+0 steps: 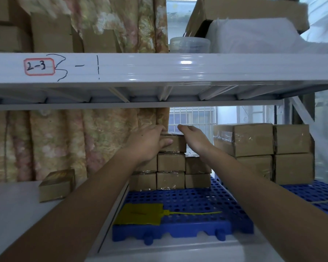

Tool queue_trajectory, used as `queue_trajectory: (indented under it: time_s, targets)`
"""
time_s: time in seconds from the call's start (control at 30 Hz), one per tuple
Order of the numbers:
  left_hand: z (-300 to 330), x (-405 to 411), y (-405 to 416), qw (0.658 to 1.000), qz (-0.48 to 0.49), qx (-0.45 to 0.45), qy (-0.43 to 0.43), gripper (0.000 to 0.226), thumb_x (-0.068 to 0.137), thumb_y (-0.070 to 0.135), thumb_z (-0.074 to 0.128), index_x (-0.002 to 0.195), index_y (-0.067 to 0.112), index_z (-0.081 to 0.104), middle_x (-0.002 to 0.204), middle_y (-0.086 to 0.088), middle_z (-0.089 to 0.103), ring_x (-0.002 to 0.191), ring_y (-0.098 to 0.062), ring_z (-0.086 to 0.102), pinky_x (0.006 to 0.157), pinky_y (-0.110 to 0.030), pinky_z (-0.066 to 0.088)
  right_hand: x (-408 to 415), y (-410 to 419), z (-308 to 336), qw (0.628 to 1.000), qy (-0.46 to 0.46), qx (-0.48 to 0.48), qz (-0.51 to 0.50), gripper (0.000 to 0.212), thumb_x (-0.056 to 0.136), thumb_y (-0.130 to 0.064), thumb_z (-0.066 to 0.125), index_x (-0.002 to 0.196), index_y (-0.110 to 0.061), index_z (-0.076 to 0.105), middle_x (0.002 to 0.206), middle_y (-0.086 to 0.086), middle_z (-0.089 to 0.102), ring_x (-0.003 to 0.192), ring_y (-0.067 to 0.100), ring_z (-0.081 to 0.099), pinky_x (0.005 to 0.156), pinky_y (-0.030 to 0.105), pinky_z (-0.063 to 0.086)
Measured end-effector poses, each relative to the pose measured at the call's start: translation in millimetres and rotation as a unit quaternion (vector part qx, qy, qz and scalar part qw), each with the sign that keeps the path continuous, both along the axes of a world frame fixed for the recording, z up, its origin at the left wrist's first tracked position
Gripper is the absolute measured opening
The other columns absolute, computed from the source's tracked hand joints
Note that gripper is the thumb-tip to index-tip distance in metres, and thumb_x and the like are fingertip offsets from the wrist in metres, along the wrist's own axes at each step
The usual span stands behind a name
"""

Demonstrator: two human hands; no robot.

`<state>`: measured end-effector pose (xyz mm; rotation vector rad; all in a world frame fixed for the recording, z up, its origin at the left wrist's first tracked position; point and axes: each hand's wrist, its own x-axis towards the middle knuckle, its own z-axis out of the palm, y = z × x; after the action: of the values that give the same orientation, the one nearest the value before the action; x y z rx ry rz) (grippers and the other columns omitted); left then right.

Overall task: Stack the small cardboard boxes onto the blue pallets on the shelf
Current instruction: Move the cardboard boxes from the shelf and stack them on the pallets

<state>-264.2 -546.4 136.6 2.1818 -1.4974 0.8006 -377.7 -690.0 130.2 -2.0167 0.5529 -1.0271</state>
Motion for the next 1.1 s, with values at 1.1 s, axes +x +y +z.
queue_trajectory:
  time_s: [1.1]
  targets:
    - [-122,137,338,0.935,0.18,0.128,0.279,0.089,0.093,0.079,0.033,0.163,0.026,0.02,0.169,0.0,0.024,0.148,-0.024,0.036,0.115,-0.038,0.034,147,303,-101,0.903,0.314,-0.264,0.124,0.088,0.08,-0.079,0.033,0.151,-0.027,0.042,0.156,0.0,0.043,0.138,0.021,0.044,0.114,0.039,0.037]
